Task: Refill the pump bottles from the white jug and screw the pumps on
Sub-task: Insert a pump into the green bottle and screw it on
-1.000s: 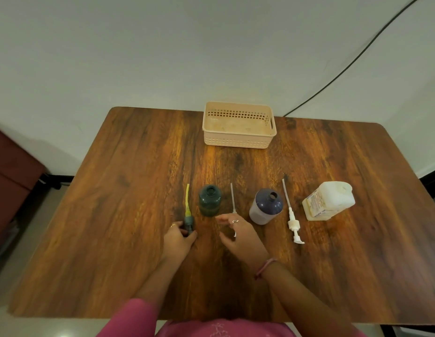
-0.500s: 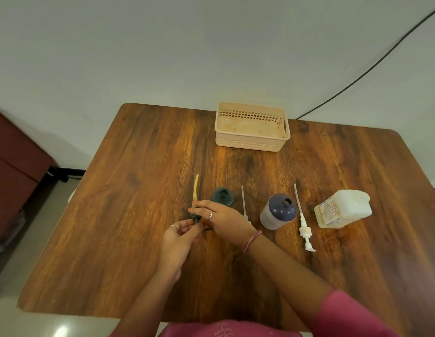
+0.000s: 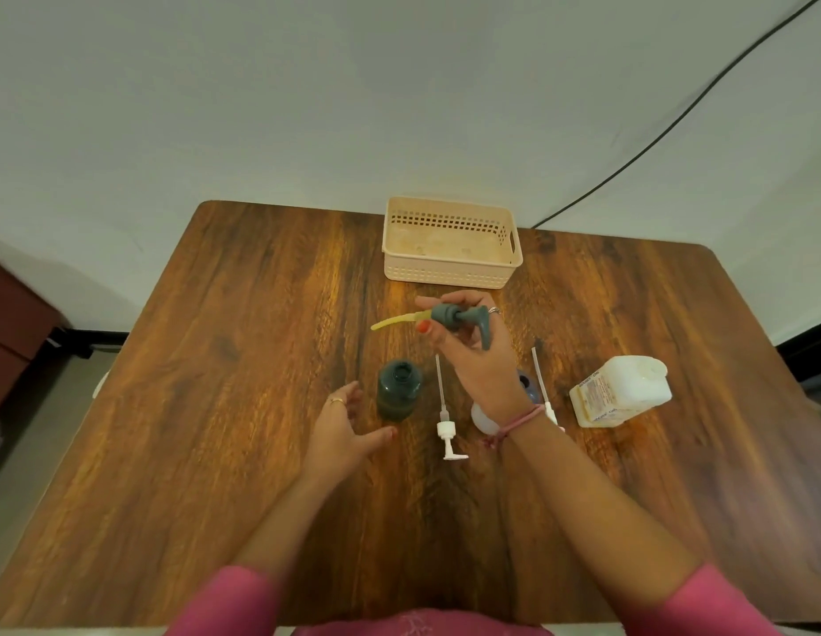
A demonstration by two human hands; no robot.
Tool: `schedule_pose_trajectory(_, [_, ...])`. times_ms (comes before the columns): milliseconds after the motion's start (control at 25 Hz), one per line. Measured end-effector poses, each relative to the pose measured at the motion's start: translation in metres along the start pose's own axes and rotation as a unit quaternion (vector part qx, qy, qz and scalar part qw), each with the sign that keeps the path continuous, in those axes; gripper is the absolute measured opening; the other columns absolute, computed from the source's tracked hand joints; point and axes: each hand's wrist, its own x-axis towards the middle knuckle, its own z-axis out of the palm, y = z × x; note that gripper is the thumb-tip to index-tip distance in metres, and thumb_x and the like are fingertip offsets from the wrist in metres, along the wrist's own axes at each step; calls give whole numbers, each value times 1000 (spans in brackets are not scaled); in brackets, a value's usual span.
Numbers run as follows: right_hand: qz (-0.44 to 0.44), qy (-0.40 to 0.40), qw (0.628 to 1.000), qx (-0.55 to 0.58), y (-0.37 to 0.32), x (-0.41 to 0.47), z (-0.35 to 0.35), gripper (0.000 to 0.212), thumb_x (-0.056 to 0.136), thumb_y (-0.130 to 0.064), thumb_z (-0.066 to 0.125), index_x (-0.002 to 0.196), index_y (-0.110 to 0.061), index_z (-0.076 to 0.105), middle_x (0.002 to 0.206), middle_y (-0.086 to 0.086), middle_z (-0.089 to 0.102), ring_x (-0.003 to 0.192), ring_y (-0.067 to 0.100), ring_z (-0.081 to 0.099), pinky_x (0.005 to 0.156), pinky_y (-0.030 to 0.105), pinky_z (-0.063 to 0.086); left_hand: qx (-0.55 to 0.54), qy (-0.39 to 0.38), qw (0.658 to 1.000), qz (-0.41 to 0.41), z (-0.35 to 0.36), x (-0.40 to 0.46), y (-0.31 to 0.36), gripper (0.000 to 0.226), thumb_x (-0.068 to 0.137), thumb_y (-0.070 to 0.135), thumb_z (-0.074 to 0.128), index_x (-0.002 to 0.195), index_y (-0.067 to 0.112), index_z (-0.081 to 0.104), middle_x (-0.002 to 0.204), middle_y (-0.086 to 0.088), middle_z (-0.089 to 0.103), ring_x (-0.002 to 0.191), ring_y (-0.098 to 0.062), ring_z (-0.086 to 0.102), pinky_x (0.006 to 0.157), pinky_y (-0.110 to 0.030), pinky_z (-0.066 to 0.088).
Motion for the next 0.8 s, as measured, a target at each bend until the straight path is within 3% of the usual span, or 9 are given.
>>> schedule_pose_trajectory(80, [6,21,1000,-1,0,4,-9,39,79,-30,75,105,-10,56,112,22,66,107,38,62,91,54,50,0,-1,1000,0,16,19,-1,100,67,27,85,147,14,27,150,-4,37,136,-19,38,110,-33,33])
schedule_pose_trajectory(160, [17,33,999,2,-3,4,-13,39,77,-37,76,104,-16,59,112,20,68,106,38,63,90,51,50,-28,-6,1000,9,25,32,4,102,67,22,85,148,15,24,151,-4,35,138,-20,35,109,-29,29])
schedule_pose_trajectory(360, [35,55,998,-6,-8,4,-17,30,72,-43,77,99,-34,69,111,15,69,107,33,64,94,51,49,-44,-21,998,36,34,42,8,79,67,16,84,134,15,42,130,0,54,121,-15,49,94,-19,34])
schedule_pose_trajectory(560, [40,98,994,15,-21,15,-22,37,72,-21,75,107,-12,64,103,9,70,103,21,67,92,36,52,-60,15,997,43,27,42,21,73,67,16,85,130,15,47,117,7,55,107,-5,48,77,-3,33])
schedule_pose_trajectory(720, [23,124,992,3,-46,31,-32,40,73,-22,78,109,-9,65,105,5,72,105,19,66,91,37,53,-87,59,991,80,20,43,54,70,62,22,88,123,21,52,112,10,58,105,-8,55,79,-10,39])
schedule_pose_trajectory(800, [12,129,992,8,-67,40,-36,38,79,-14,75,113,-3,62,104,8,72,100,13,68,82,27,54,-91,79,987,106,15,39,77,68,60,23,88,119,23,53,109,10,60,101,-5,56,79,-12,42])
